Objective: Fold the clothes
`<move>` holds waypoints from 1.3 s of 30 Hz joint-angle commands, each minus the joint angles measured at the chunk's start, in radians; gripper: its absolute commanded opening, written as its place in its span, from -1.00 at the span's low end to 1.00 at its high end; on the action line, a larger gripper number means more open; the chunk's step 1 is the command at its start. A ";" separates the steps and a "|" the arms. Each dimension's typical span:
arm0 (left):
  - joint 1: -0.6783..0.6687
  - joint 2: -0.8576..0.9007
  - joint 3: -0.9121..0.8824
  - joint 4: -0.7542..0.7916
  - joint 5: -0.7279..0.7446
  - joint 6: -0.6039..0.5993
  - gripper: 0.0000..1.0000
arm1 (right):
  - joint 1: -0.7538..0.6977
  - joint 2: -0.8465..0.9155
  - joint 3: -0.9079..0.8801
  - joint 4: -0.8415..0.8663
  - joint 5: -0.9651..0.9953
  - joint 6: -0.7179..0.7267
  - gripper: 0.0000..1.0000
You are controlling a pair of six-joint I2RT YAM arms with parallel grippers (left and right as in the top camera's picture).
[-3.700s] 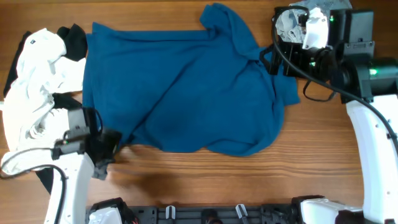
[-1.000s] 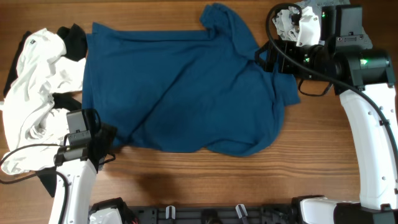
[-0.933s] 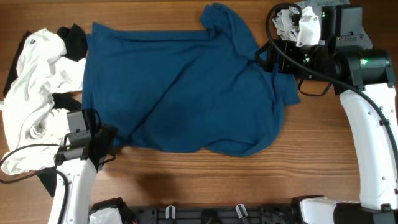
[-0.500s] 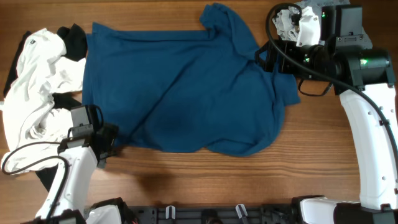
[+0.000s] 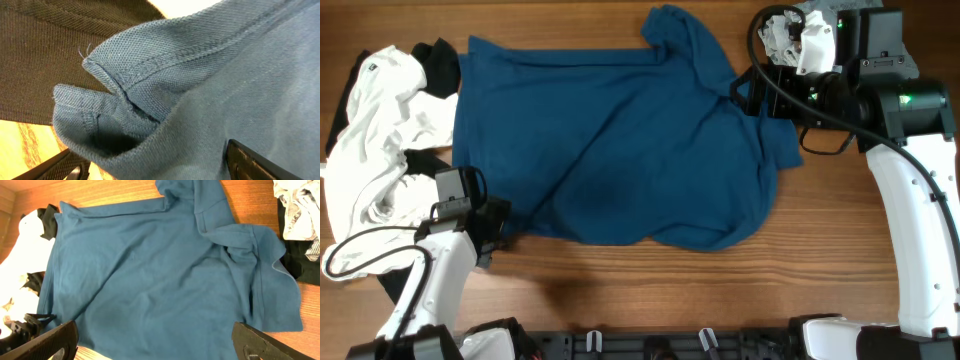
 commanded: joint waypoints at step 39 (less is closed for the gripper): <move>0.005 -0.374 0.068 0.014 0.016 0.258 -0.92 | 0.008 -0.019 -0.008 -0.095 -0.090 -0.062 0.62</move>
